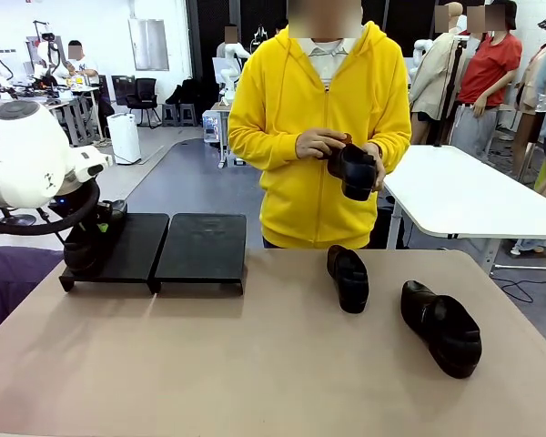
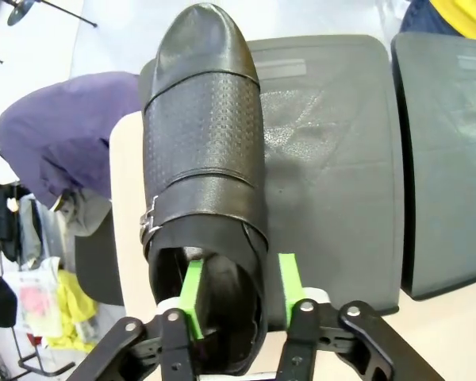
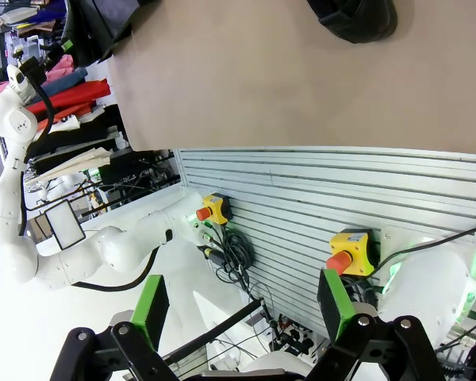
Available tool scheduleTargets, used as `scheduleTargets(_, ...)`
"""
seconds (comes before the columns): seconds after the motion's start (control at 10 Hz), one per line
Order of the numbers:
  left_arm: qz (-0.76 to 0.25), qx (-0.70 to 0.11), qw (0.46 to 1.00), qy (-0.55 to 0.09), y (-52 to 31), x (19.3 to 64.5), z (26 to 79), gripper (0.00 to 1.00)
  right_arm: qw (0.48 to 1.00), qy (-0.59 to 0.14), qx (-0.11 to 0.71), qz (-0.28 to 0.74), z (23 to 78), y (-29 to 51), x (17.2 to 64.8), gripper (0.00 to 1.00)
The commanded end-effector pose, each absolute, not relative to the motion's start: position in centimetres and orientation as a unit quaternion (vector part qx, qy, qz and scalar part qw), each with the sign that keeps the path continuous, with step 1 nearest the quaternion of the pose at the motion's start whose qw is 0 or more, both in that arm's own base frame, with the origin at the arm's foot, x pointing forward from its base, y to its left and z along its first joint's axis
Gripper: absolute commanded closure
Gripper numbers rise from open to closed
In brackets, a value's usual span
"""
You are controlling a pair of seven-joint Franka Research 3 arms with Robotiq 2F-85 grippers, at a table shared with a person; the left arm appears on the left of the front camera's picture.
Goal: Organize the shoes by placing them on the stand.
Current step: Place the Shoe from the middle of the table onto the Shoes Stand.
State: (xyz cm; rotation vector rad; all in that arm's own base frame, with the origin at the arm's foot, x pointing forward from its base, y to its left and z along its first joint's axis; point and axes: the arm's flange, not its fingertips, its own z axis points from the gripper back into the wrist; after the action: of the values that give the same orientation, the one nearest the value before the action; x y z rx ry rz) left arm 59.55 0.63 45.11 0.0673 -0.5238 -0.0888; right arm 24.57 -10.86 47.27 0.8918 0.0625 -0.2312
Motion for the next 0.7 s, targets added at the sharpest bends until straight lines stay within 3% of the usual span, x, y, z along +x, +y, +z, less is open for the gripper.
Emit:
scheduleTargets(0.0, -0.034, 0.048, 0.964, -0.26, 0.2, 59.6, 45.3, 0.0, 0.897, 0.028, 0.43, -0.099, 47.4, -11.3, 24.4, 0.0)
scheduleTargets(0.2, -0.069, 0.012, 0.965, -0.252, 0.2, 58.6, 46.2, 0.0, 0.897, 0.028, 0.43, -0.099, 47.4, -11.3, 24.4, 0.0)
scheduleTargets(0.6, -0.071, 0.02, 0.981, -0.181, 0.4, 52.4, 52.5, 0.0, 0.897, 0.028, 0.43, -0.099, 47.4, -11.3, 24.4, 0.0)
